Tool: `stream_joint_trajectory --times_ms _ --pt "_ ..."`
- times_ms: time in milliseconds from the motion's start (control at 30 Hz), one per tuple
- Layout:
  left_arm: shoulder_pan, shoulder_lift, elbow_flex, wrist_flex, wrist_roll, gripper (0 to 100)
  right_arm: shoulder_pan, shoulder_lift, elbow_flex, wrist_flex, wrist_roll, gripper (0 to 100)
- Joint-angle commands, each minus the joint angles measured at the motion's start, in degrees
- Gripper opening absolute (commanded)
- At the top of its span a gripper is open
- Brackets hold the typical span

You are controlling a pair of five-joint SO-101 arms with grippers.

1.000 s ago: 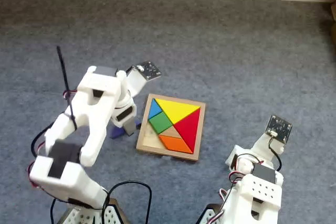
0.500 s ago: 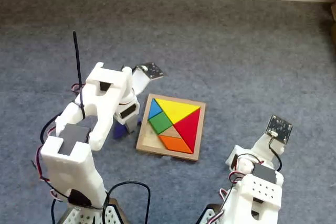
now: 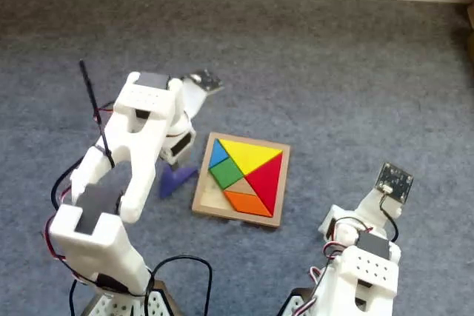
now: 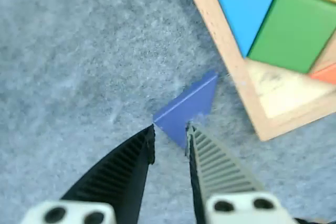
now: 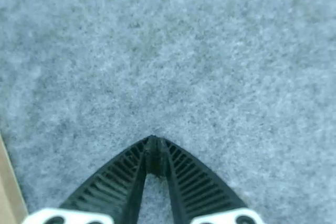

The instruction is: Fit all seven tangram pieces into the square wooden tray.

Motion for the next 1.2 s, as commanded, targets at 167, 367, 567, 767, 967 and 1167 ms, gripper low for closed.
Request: stream_joint_trajectory --times_ms 167,367,567,767,967,1167 --pt "5.41 -8.75 -1.54 4.04 12.57 11 1.54 0.13 0.13 -0.22 0.70 0.6" --pt "0.75 -2.95 -1.54 3.69 3.60 23 1.54 0.13 0.13 -0.22 0.70 0.6" --pt "-4.70 5.67 -2.77 -0.26 -2.37 25 1.54 0.13 0.13 -0.22 0.70 0.6" --pt "-4.35 10.77 -2.77 -2.64 -4.04 25 1.54 0.13 0.13 -0.22 0.70 0.6" --pt "-2.07 11.38 -2.33 -3.96 -3.78 24 1.54 0.13 0.13 -0.22 0.70 0.6" --pt "-0.92 11.56 -2.33 -4.13 -3.96 19 1.54 0.13 0.13 -0.22 0.70 0.6"
